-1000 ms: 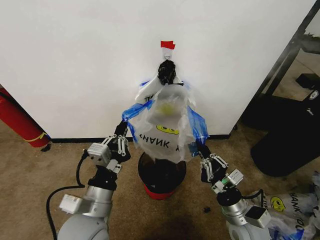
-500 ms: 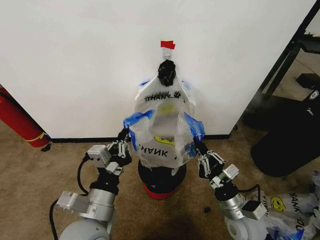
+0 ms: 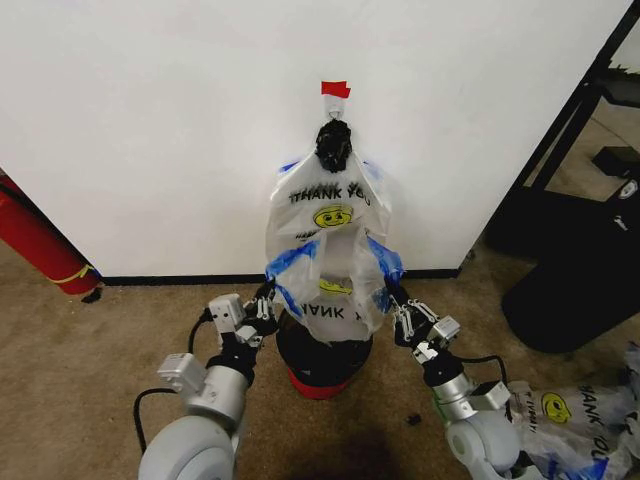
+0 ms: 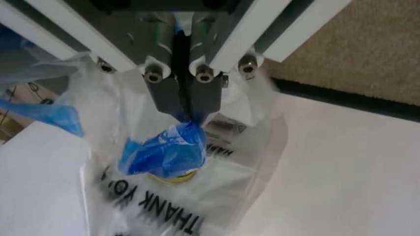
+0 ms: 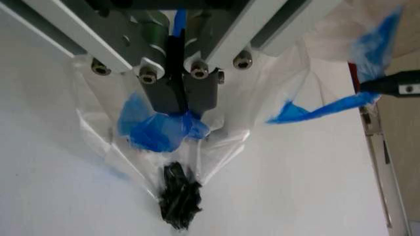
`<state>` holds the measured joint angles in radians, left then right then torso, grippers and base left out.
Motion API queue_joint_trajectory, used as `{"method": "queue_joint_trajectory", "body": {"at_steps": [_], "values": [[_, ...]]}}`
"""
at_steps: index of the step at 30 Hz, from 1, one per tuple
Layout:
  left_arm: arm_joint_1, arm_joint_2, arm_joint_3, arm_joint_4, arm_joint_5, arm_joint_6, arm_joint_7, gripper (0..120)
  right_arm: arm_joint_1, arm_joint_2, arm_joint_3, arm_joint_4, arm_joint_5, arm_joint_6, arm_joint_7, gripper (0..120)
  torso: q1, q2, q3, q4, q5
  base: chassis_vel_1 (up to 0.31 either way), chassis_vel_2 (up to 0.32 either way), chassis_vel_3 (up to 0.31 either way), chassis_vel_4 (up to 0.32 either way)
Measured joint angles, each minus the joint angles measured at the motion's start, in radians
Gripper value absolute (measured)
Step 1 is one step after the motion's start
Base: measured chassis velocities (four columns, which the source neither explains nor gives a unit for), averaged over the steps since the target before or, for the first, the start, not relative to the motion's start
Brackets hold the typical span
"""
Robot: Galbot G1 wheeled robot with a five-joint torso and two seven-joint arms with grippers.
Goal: Pick up the garbage bag from the wall and place it over the trash bin.
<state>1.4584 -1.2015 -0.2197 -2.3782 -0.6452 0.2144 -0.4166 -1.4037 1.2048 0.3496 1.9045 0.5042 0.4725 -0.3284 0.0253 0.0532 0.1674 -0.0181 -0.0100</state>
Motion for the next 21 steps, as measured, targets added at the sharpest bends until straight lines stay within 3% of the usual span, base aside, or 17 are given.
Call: {"method": "queue_joint_trajectory", "body": {"at_steps": [8, 21], "values": [[0.060, 0.010, -0.035, -0.115, 0.008, -0.023, 0.015, 0, -0.051, 0.002, 0.016, 0.136, 0.074, 0.038, -0.111, 0, 0.000, 0.000, 0.000, 0.0001, 0.0001, 0.000, 0.000, 0.000, 0.000], [0.178, 0.023, -0.041, -0.121, -0.027, 0.000, -0.029, 0, -0.146, 0.035, 0.041, 0.240, 0.083, 0.074, -0.163, 0, 0.000, 0.000, 0.000, 0.0000, -0.0001, 0.000, 0.000, 0.000, 0.000]]}}
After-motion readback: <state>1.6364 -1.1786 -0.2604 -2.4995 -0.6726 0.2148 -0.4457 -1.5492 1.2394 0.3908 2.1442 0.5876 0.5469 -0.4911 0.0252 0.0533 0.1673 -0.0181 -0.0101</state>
